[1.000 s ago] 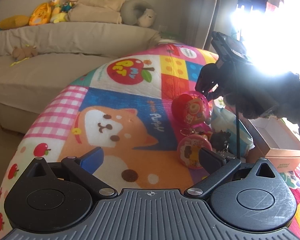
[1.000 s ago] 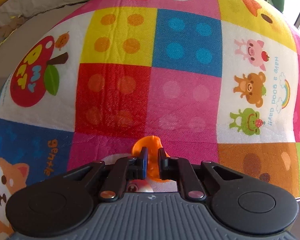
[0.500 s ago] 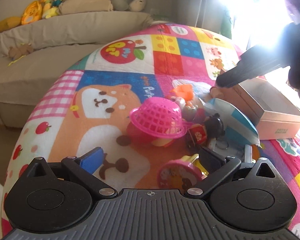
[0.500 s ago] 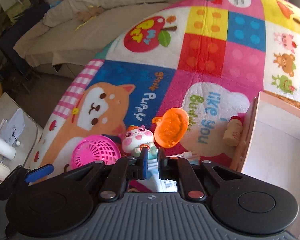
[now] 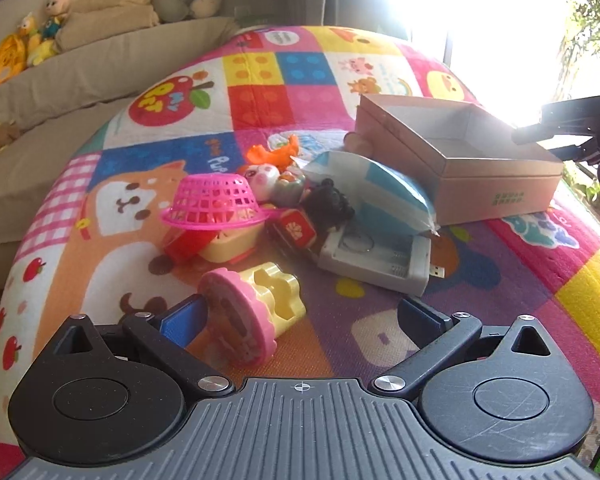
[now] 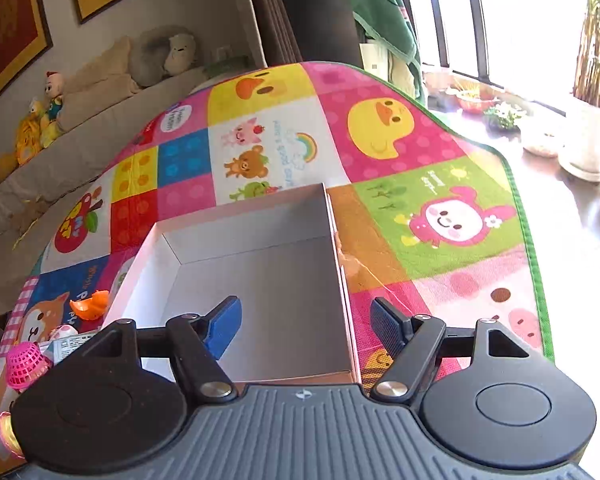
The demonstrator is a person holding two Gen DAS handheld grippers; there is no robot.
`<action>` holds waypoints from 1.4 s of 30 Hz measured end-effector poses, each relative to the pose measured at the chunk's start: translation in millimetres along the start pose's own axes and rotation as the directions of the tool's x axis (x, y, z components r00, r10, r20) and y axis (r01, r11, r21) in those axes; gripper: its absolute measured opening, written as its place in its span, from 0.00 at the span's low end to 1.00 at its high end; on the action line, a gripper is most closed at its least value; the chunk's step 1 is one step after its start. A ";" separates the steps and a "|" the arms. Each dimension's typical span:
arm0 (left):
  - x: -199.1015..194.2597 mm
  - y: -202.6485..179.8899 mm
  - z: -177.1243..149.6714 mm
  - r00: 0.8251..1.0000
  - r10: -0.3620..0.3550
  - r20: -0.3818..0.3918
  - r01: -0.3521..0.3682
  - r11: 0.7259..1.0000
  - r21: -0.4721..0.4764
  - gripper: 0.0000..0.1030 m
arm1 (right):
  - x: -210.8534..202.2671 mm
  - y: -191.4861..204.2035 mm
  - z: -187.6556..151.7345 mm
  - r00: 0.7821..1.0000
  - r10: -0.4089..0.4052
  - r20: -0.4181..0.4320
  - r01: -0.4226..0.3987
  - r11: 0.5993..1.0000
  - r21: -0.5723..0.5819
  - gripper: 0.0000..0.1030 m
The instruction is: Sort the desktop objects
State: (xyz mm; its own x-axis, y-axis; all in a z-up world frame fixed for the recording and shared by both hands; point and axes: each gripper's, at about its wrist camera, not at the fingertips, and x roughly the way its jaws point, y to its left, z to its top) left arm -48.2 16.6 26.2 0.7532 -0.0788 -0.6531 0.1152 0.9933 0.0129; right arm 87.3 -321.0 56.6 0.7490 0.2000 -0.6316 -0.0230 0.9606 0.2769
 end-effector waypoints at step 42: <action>19.9 72.6 -3.0 1.000 0.013 0.004 -0.013 0.987 -0.162 1.00 | -25.5 80.2 -110.0 0.993 0.077 -0.085 -0.107 0.894 -0.435 0.77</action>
State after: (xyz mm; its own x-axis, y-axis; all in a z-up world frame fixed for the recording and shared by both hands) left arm -26.8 87.4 11.9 0.7572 -0.0658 -0.6499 -0.0008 0.9948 -0.1016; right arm -6.4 -227.8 15.3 0.6857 0.2895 -0.6678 -0.3887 0.9214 0.0004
